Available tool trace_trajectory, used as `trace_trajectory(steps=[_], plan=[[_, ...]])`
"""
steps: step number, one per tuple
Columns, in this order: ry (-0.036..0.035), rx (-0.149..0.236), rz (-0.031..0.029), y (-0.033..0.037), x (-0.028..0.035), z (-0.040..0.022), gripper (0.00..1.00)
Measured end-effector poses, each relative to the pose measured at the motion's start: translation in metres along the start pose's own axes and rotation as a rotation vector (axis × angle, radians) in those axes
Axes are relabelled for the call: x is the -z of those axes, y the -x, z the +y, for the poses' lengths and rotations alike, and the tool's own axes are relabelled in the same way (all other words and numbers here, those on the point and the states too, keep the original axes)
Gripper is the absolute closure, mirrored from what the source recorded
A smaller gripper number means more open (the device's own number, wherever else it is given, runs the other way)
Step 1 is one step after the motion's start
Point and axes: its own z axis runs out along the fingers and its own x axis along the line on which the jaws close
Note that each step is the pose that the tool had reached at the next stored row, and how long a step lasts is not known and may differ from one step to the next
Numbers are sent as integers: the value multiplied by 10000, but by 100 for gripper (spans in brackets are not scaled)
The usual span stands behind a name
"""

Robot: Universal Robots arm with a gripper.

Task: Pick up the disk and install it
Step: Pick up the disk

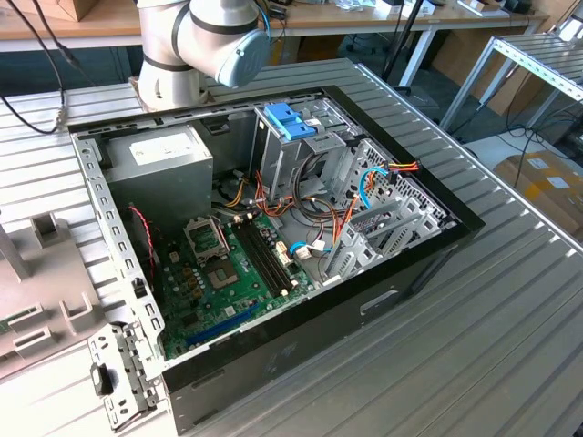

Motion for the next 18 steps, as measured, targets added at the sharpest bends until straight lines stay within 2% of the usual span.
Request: trace_trajectory(steps=[12, 18], plan=[[1, 0, 0, 11, 115, 5, 63], [1, 0, -1, 14, 152, 7, 63]])
